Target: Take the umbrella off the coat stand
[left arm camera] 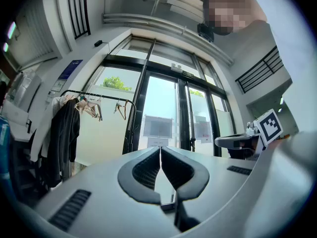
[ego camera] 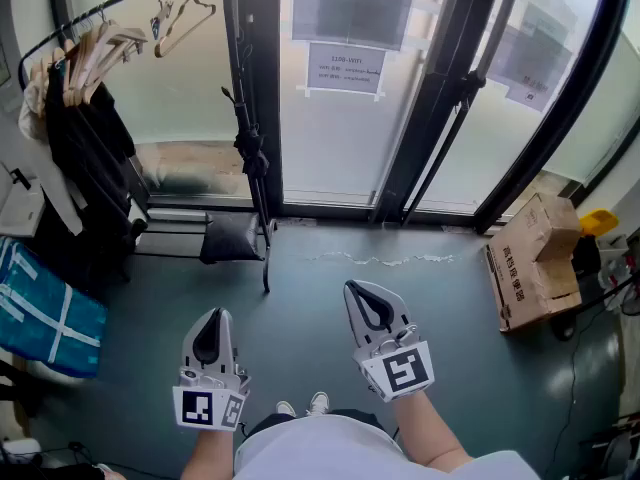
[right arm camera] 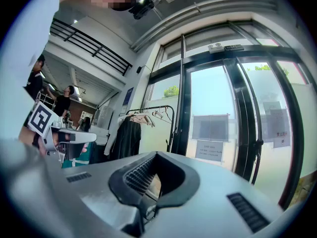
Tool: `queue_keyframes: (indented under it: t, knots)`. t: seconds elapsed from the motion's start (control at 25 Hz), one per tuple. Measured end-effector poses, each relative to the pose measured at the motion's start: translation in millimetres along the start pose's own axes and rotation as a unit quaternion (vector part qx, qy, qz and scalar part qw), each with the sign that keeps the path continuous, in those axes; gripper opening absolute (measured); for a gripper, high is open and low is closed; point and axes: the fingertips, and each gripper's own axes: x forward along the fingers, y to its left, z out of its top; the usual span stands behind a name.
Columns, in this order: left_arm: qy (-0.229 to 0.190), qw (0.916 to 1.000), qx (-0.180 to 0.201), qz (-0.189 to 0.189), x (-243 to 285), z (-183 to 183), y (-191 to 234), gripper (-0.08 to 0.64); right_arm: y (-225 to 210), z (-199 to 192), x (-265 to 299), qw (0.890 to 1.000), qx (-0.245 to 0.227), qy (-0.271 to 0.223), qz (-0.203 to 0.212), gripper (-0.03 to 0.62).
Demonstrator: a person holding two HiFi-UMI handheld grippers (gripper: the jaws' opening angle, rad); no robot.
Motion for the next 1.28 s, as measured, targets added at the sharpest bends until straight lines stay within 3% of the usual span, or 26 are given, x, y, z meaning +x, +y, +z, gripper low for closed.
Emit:
queue_keyframes:
  t: [0.2, 0.4, 0.76, 0.96, 1.28]
  knots:
    - [0.007, 1.0, -0.003, 0.006, 2, -4, -11, 0.026, 2, -7, -9, 1.0, -0.001, -0.002, 0.014, 0.017]
    - [0.013, 0.9998, 0.006, 0.01, 4, -7, -16, 0.026, 8, -16, -12, 0.997, 0.039, -0.013, 0.058, 0.017]
    - [0.042, 0.9981, 0.002, 0.045, -7, -29, -1, 0.026, 25, -64, 3, 0.993, 0.067, 0.034, 0.097, 0.018]
    - [0.049, 0.9971, -0.016, 0.056, 8, -48, 25, 0.026, 32, -74, 32, 0.991, 0.059, 0.048, 0.11, 0.018]
    - [0.044, 0.9988, -0.019, 0.01, 97, -54, 78, 0.026, 11, -71, 134, 0.994, 0.029, 0.053, 0.091, 0.018]
